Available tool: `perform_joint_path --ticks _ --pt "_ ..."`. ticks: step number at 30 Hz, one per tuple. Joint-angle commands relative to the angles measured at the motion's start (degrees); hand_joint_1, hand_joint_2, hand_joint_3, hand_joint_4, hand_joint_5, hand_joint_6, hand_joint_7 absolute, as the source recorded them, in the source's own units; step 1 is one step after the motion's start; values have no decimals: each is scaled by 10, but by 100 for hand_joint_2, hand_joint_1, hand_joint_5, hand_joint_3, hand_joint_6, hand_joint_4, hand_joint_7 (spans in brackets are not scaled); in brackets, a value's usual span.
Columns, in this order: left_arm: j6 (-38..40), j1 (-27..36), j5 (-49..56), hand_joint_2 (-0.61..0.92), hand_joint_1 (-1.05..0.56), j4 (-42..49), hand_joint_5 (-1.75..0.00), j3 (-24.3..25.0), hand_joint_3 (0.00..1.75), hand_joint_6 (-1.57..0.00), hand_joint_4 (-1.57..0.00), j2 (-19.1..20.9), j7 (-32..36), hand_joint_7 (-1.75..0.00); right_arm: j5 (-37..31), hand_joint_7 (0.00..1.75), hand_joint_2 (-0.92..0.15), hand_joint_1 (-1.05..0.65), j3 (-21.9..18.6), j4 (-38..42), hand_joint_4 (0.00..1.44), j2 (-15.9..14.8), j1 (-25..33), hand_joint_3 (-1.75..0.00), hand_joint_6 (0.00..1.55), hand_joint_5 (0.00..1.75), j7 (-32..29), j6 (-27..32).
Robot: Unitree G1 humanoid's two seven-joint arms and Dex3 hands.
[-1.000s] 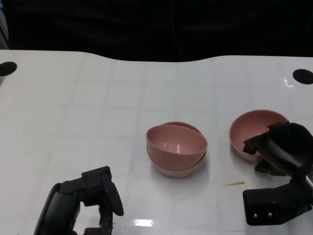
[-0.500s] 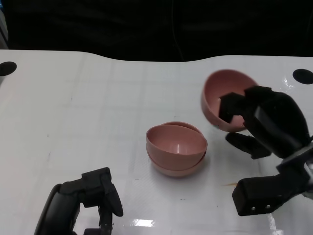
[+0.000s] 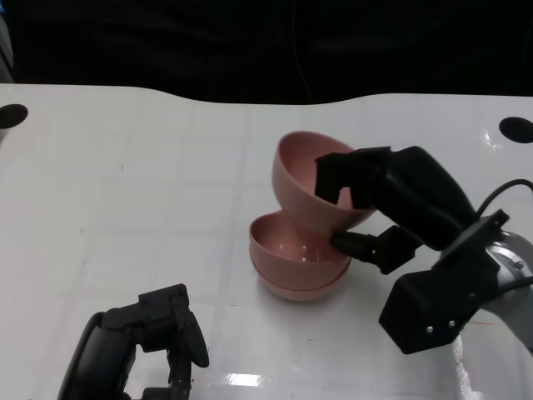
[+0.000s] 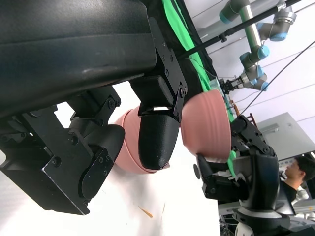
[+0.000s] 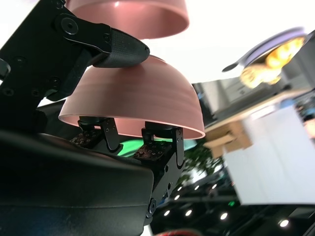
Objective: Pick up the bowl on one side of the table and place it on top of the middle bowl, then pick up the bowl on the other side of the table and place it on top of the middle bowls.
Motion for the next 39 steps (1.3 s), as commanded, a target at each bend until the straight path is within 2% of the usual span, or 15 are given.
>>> perform_joint_path --ticks 1,10,12,13,14,15,16,17,18,19,21,23,29,31,39 --pt "-7 -3 5 25 6 6 -175 3 166 -88 -95 6 0 -155 13 155 -29 -15 0 14 97 8 -21 -140 83 175 22 -17" --pt "0 -4 6 23 6 0 -175 2 169 -88 -96 5 0 -154 12 142 -27 -9 5 31 96 20 -30 -140 89 175 68 -19" --pt "1 -3 10 23 6 -1 -175 2 168 -88 -96 5 2 -154 22 105 -29 -9 4 35 93 20 -31 -128 94 164 86 -21" --pt "1 -4 10 23 6 -2 -175 2 168 -88 -96 5 2 -154 22 96 -30 -9 3 34 92 18 -31 -125 95 162 91 -21" --pt "1 -4 8 23 6 -2 -175 1 168 -88 -96 5 0 -154 21 80 -31 -11 3 33 87 16 -31 -114 91 153 97 -21" --pt "0 -4 7 23 6 -2 -175 1 168 -88 -96 5 -1 -155 20 53 -37 -17 2 31 76 13 -30 -96 84 117 101 -21" --pt "1 -4 4 23 6 -2 -175 1 168 -88 -96 5 -2 -155 19 38 -41 -19 1 30 75 10 -30 -85 84 97 103 -24" --pt "2 -3 2 23 6 -3 -175 1 168 -88 -96 4 -3 -155 18 26 -49 -26 0 29 66 8 -29 -75 79 80 105 -26" --pt "-1 -4 3 23 6 -1 -175 2 168 -88 -96 5 -3 -155 15 15 -62 -34 -1 27 59 5 -29 -56 73 63 106 -28" --pt "-3 -4 4 23 7 0 -175 2 168 -88 -96 5 -2 -155 11 10 -71 -38 -1 25 55 2 -29 -43 71 56 104 -30" --pt "-4 -4 5 23 7 1 -175 3 168 -88 -96 6 -2 -155 2 3 -87 -48 -2 20 48 -3 -29 -23 65 50 99 -33" --pt "-3 -4 5 23 7 0 -175 3 169 -88 -96 6 -2 -155 -2 1 -91 -51 -2 18 45 -4 -29 -18 63 49 97 -34" --pt "-7 -5 4 23 7 5 -175 4 169 -88 -96 6 -2 -155 -5 1 -92 -52 -7 5 44 -10 -23 -16 62 50 105 -26" --pt "-11 -5 3 24 7 10 -175 5 168 -87 -96 7 -2 -154 -9 0 -92 -65 -13 -21 31 -20 -12 -28 49 47 115 -7" --pt "-11 -5 5 24 5 13 -175 6 166 -88 -95 7 -1 -153 -4 0 -92 -70 -24 -51 25 -35 11 -33 46 53 118 5"
